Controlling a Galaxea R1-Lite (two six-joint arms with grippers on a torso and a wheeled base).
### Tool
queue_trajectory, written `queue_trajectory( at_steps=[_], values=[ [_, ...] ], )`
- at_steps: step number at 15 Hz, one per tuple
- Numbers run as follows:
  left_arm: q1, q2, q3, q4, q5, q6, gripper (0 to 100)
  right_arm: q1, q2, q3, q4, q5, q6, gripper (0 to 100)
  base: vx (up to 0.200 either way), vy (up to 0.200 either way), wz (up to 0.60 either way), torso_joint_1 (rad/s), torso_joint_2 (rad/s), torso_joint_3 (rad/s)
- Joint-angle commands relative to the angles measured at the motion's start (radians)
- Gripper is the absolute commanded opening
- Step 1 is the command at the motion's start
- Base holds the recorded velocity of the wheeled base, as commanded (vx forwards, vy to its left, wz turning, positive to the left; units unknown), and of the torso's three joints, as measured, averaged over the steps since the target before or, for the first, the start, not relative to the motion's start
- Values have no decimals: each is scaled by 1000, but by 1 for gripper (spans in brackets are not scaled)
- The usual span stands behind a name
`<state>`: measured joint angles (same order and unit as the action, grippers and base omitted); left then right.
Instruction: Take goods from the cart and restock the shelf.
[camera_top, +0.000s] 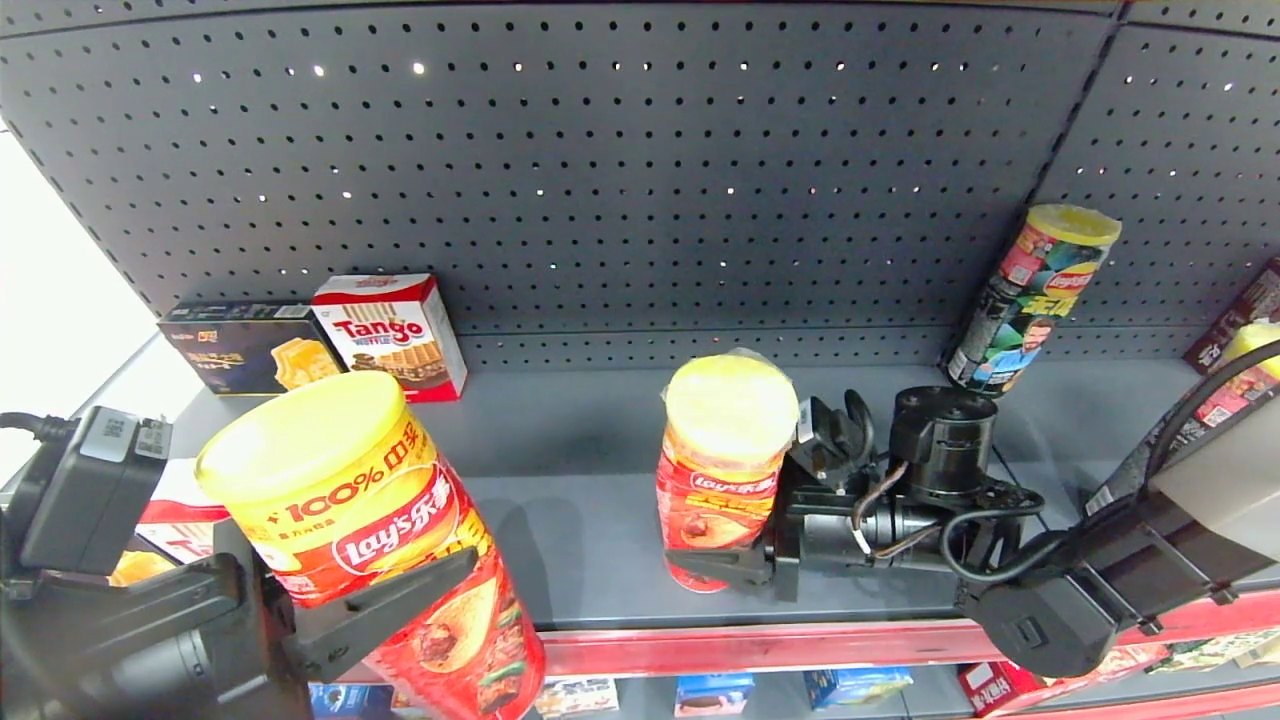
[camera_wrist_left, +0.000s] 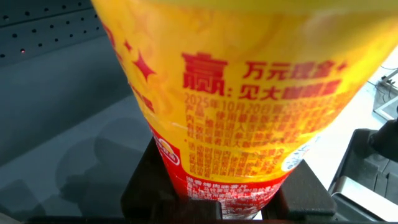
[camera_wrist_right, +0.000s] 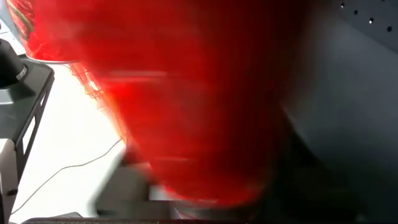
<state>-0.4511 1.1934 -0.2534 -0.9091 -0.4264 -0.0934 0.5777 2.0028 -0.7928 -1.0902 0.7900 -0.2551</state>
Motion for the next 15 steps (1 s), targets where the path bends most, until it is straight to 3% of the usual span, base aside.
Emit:
queue_trajectory(
  at_steps=[1,5,10,15],
  values=[
    [0,2,0,-1,0,0,0,-1,-9,7,0,-3,-3,100,0,0,0,0,0,0],
    [0,0,0,-1,0,0,0,-28,-91,79,-2,-11,-1,100,0,0,0,0,0,0],
    [-1,0,0,-2,0,1,0,-75,-383,297,12,-15,5,100,0,0,0,0,0,0],
    [-6,0,-3,-2,-2,1,0,-191,-762,560,59,-178,23,100,0,0,0,0,0,0]
  ],
)
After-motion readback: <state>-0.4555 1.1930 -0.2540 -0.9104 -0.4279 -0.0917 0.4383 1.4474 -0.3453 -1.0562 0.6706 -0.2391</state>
